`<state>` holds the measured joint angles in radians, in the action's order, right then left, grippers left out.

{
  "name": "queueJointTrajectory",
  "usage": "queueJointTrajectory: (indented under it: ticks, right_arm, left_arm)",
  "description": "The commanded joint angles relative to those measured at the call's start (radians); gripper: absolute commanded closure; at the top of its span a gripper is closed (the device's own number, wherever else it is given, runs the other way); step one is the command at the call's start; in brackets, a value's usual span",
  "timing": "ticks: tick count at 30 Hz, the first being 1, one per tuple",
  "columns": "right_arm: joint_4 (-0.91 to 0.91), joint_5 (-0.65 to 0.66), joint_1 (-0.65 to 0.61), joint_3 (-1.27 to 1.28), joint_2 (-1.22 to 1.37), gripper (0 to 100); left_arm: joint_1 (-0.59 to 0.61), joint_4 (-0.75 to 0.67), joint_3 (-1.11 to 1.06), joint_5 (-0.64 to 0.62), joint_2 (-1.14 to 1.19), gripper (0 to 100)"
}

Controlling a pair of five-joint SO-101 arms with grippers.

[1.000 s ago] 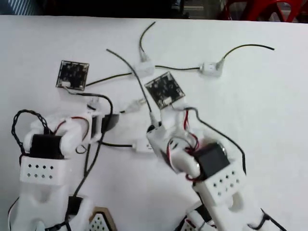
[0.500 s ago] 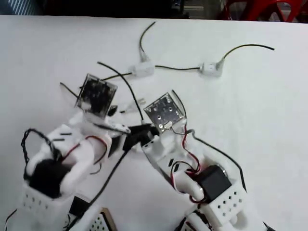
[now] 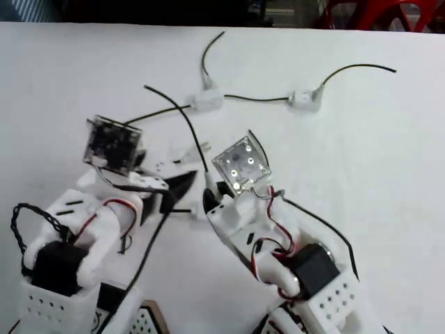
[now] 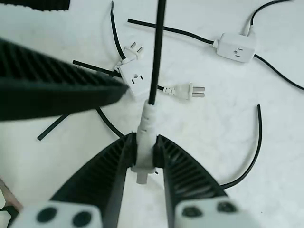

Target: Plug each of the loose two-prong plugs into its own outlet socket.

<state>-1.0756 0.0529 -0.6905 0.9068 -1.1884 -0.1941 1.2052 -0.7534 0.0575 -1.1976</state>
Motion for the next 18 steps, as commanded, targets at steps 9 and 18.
queueJointTrajectory:
  ticks: [9, 18]
  right_arm:
    - [0.019, 0.003, -0.108, -0.005, -0.145, 98.1]
    - [0.025, 0.005, -0.064, 0.028, -0.102, 98.1]
  left_arm:
    - [-0.001, -0.135, -0.043, 0.058, -0.016, 66]
    - [-0.182, -0.072, -0.035, 0.066, -0.200, 66]
